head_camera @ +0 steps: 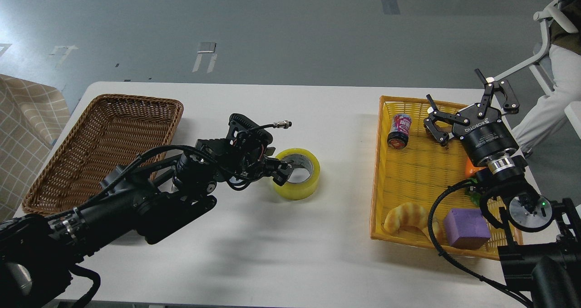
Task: Place and transfer tape with both arms
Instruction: 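Grasp the tape roll with the left gripper and lift it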
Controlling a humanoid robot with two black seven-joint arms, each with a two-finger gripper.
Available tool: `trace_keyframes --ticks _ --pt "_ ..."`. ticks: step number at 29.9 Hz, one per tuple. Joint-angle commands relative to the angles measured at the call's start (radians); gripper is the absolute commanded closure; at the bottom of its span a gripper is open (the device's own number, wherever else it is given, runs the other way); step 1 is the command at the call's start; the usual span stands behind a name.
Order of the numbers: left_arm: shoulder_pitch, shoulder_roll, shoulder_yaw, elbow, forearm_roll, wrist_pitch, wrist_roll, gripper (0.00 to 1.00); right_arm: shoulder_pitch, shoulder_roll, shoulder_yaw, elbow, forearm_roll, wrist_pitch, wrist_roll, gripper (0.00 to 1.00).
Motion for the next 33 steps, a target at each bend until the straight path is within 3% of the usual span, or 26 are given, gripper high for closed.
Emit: trace_keyframes --ticks 1,3,7,21,33 --pt "0.001 -0.004 0.001 0.002 0.000 0.000 0.012 0.62 -0.001 0.000 0.000 0.001 0.001 0.000 0.001 0.00" --pt "-0.004 -0.004 0.018 0.004 0.000 0.000 0.016 0.80 -0.004 0.000 0.002 0.001 0.001 0.000 0.001 0.00" --pt "-0.006 -0.004 0.035 0.014 0.000 0.000 0.016 1.00 -0.005 0.000 0.002 0.001 0.001 0.000 0.001 0.00" --pt "-0.098 0.005 0.032 0.013 0.000 0.000 0.007 1.00 -0.007 0.000 0.006 0.002 0.021 0.000 0.001 0.00" --pt "-0.225 0.203 0.031 0.011 -0.008 0.000 -0.007 1.00 -0.007 0.000 0.006 0.007 0.021 0.000 0.001 0.00"
